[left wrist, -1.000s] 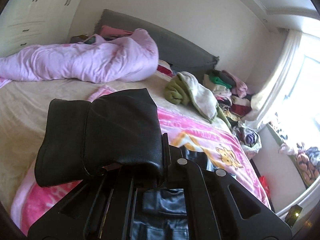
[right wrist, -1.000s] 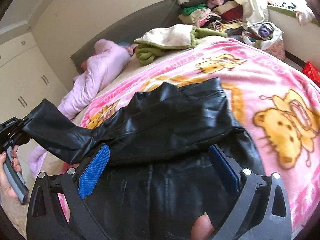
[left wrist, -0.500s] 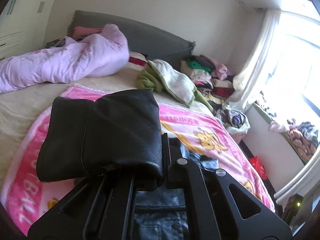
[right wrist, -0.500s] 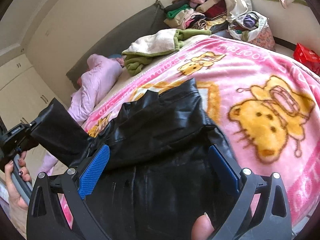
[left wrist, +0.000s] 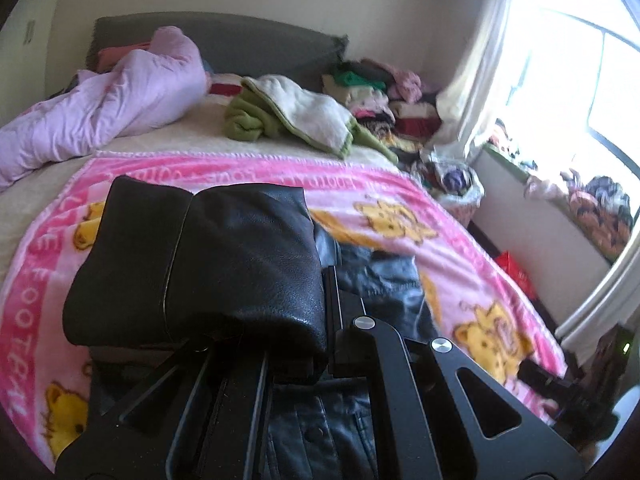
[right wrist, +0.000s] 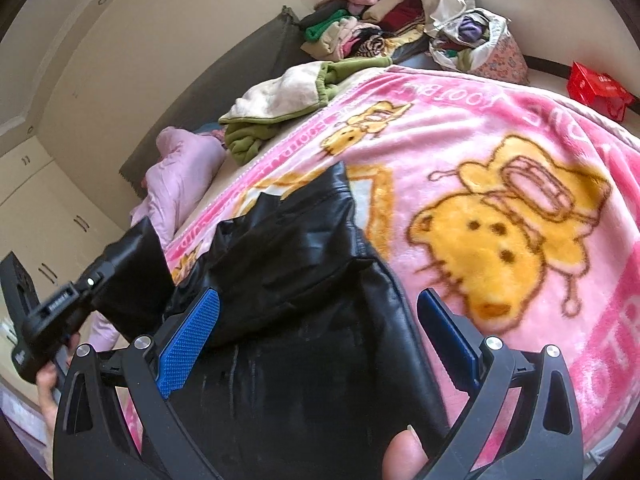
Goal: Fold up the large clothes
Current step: 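Carry the held sleeve across the jacket body and open the left tool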
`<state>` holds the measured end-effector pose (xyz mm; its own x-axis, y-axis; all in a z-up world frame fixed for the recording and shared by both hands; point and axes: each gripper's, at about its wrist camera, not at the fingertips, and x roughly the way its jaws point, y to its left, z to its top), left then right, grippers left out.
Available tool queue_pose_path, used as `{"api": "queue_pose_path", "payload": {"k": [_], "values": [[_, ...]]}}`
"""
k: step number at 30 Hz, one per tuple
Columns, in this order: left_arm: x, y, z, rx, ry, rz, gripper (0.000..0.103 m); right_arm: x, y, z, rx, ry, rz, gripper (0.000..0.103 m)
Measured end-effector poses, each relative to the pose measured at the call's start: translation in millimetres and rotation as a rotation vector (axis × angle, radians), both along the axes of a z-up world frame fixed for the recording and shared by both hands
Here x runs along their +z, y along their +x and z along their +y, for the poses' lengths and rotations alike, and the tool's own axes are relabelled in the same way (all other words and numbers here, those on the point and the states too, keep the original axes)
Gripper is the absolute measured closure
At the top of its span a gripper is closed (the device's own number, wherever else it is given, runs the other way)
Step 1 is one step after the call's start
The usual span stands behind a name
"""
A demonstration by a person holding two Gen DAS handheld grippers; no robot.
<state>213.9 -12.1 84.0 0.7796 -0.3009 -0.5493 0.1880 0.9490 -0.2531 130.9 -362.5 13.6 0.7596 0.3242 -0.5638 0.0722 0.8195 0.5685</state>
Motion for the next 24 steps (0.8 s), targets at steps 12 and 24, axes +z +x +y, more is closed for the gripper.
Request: {"api": "queue_pose_path", "payload": {"k": [12,24], "values": [[-71,24,-42,-0.119,0.078,0.12,0.095,-22,13,-27,-0.056,0.01,0.042,0.004],[-101,11,-72,-0.336,0.102,0.202,0.009,-25,30,-18,-0.042,-0.049,0.067,0.004]]}}
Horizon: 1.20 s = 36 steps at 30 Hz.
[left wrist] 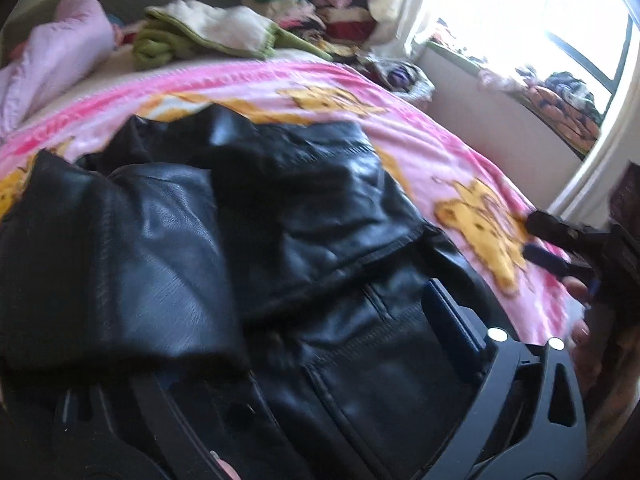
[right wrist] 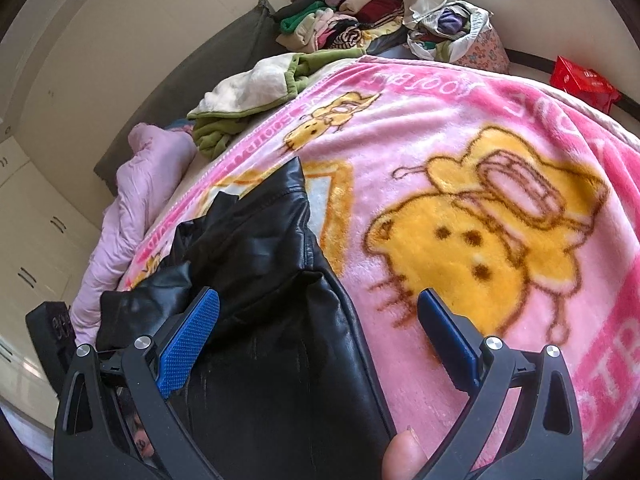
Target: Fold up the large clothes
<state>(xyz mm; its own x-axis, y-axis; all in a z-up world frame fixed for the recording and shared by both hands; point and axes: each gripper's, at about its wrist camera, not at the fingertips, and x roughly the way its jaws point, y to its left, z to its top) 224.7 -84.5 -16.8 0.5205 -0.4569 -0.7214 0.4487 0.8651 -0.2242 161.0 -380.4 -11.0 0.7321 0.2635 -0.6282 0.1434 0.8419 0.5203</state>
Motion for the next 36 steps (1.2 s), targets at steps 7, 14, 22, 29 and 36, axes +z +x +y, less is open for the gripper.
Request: {"api": "queue_pose_path", "payload": {"k": [7,14,22,29,36], "values": [[15,-19,36,0.011,-0.051,0.047,0.009,14,13,24,0.046,-0.065,-0.018,0.004],[54,-32,92,0.1,-0.086,-0.045,0.009,25,31,104,0.243,-0.181,-0.052,0.004],[68,-5,161,0.368,-0.029,-0.047,0.009,5,32,227,0.503,-0.404,-0.078,0.004],[58,11,192,0.493,-0.015,0.008,0.009,-13,46,286,0.53,-0.648,-0.071,0.004],[44,24,197,0.544,-0.033,0.044,0.009,6,55,266,0.472,-0.619,-0.188,0.028]]}}
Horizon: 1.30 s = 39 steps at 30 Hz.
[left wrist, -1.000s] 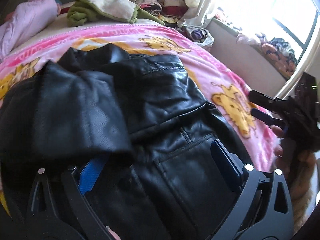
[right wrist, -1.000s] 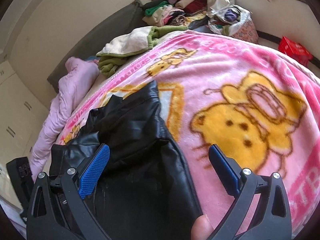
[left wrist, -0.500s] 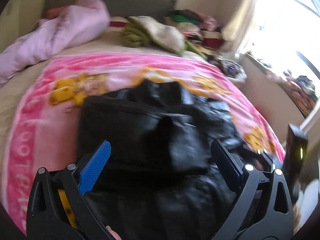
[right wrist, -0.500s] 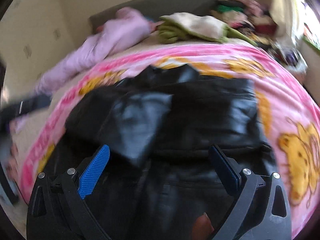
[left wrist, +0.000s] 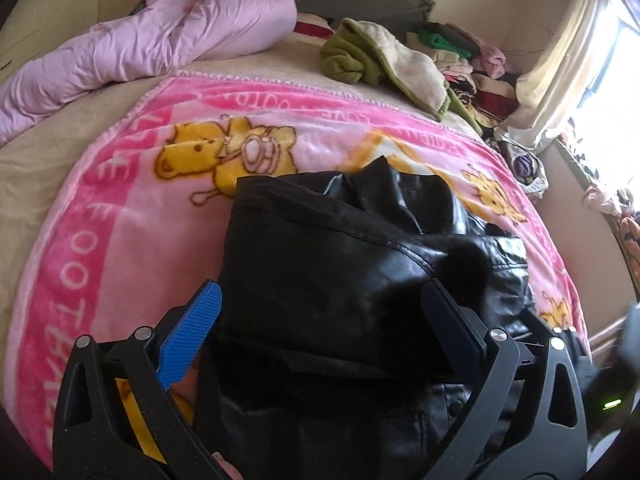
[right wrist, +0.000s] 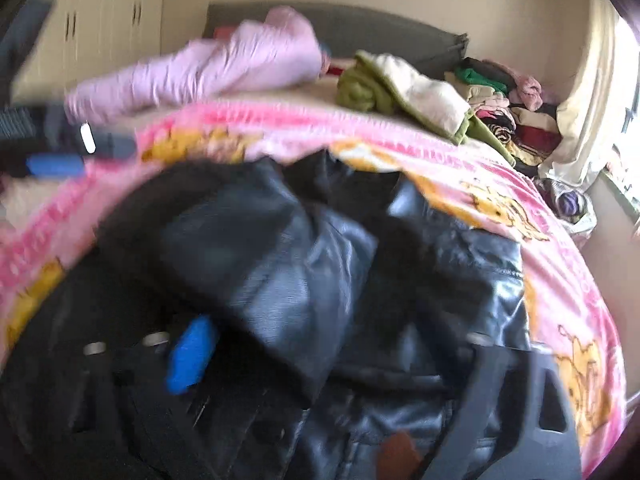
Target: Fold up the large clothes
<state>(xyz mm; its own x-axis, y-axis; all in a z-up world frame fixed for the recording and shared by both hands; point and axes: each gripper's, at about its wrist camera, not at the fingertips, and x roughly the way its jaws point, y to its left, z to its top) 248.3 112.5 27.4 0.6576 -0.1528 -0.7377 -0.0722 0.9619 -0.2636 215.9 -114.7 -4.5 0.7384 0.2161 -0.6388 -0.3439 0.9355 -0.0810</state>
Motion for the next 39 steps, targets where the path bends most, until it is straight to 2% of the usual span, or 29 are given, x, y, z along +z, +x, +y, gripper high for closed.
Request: {"api": "queue_pose_path", "payload": {"k": [4,7,11,13,15,16,18,19,20,21,22,25,28,32,36,39], "values": [[-11,11,-4,0.018,-0.002,0.023,0.009,17,1,-54,-0.097,0.148,-0.018,0.031],[-17,18,-12,0.014,-0.009,0.03,0.009,13,6,-99,-0.153,0.258,0.035,0.029],[-24,26,-25,-0.007,0.001,0.035,0.009,-6,16,-148,-0.175,0.418,0.176,0.029],[-27,27,-30,-0.011,0.029,0.026,0.015,-15,19,-159,-0.167,0.499,0.234,0.029],[-31,29,-33,-0.02,0.051,0.024,0.03,-23,23,-168,-0.188,0.559,0.286,0.029],[-32,30,-34,-0.026,0.053,0.026,0.032,-25,24,-169,-0.196,0.568,0.306,0.029],[-35,33,-34,-0.037,0.054,0.032,0.051,-30,28,-168,-0.198,0.581,0.336,0.029],[-37,33,-33,-0.039,0.054,0.035,0.053,-31,30,-166,-0.196,0.583,0.341,0.033],[-39,34,-33,-0.044,0.054,0.039,0.057,-30,30,-163,-0.194,0.581,0.341,0.041],[-41,35,-33,-0.047,0.058,0.045,0.06,-30,33,-159,-0.191,0.571,0.339,0.071],[-43,36,-33,-0.048,0.066,0.05,0.062,-29,35,-156,-0.192,0.552,0.335,0.091],[-43,35,-32,-0.048,0.064,0.043,0.065,-8,35,-146,-0.132,0.501,0.252,0.095],[-40,34,-34,-0.058,0.036,0.037,0.065,27,39,-143,-0.094,0.468,0.144,0.095],[-43,36,-44,-0.077,0.056,0.04,0.065,48,51,-151,-0.07,0.445,0.073,0.095],[-51,40,-48,-0.081,0.084,0.066,0.065,31,66,-155,-0.086,0.4,0.133,0.095],[-52,39,-52,-0.092,0.107,0.066,0.065,19,67,-160,-0.104,0.413,0.151,0.095]]}}
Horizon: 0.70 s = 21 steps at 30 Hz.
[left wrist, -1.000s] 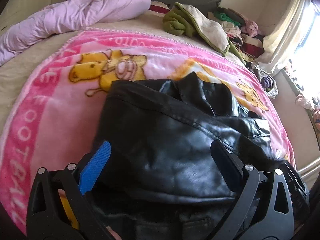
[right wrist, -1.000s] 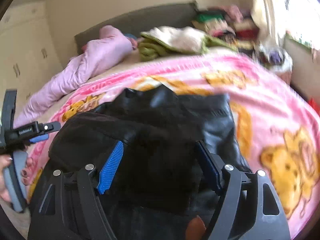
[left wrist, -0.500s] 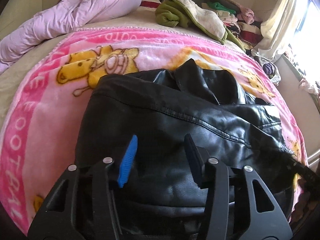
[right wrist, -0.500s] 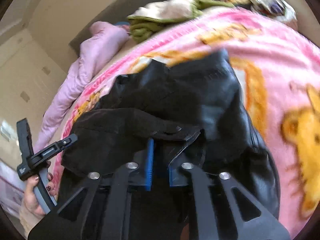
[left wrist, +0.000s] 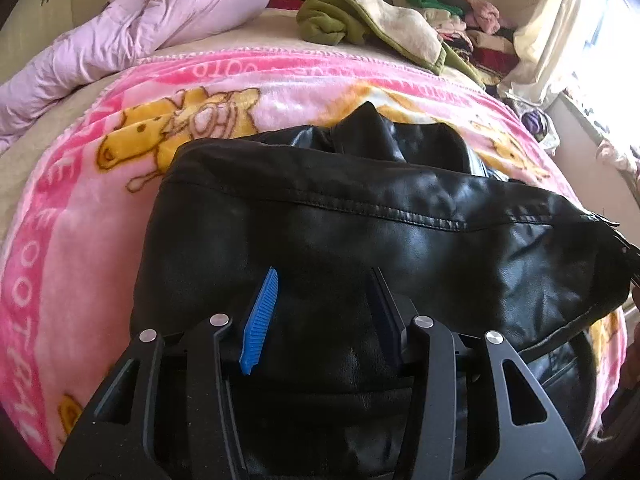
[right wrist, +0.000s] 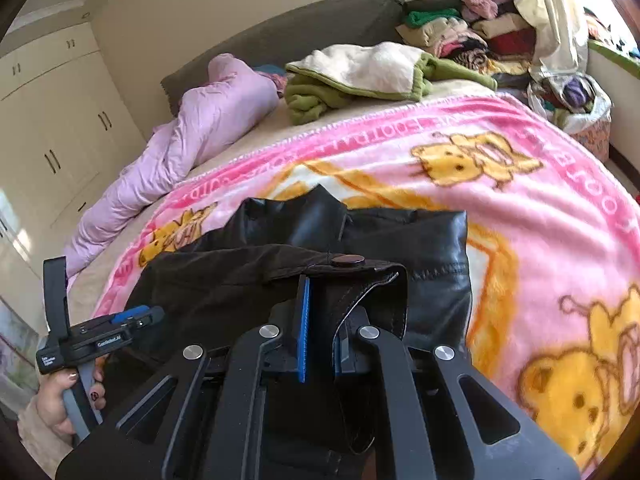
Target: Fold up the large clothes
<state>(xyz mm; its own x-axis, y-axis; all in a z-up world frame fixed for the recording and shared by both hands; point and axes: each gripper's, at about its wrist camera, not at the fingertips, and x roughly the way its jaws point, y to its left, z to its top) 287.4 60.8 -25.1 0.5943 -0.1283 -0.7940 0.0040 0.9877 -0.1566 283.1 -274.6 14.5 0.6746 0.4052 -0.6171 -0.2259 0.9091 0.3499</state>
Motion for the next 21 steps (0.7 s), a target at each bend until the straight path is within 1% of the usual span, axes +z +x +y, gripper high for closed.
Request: {"api": "queue_pose_path", "payload": {"k": [3,5,6,8,10,14,16,18,19,21], "values": [[-2,0,-2,-0.01,0.008,0.003,0.065,-8,-1,-3,-0.012,0.007,0.013,0.094],[-2,-1,-3,-0.01,0.015,0.0,0.065,-11,-3,-4,-0.027,-0.006,0.023,0.083],[0,-2,-2,-0.01,0.015,-0.005,0.065,-11,-5,-6,-0.053,-0.037,0.024,0.076],[5,-4,-1,-0.019,-0.004,-0.014,0.064,-11,-6,-11,-0.071,-0.051,0.026,0.073],[10,-7,-1,-0.026,-0.003,-0.026,0.063,-8,-11,-20,-0.111,-0.045,0.008,0.064],[12,-11,-6,-0.059,-0.007,-0.019,0.063,3,-15,-24,-0.138,-0.035,-0.03,0.064],[8,-11,-12,-0.082,0.002,0.005,0.063,7,-15,-14,-0.09,-0.027,-0.03,0.067],[2,-11,-17,-0.096,0.036,0.02,0.063,8,-13,-1,-0.044,-0.033,-0.025,0.068],[-3,-11,-20,-0.105,0.056,0.029,0.063,6,-9,10,-0.015,-0.042,-0.01,0.069],[-9,-10,-20,-0.116,0.061,0.037,0.063,1,-3,21,0.008,-0.055,0.016,0.069]]}}
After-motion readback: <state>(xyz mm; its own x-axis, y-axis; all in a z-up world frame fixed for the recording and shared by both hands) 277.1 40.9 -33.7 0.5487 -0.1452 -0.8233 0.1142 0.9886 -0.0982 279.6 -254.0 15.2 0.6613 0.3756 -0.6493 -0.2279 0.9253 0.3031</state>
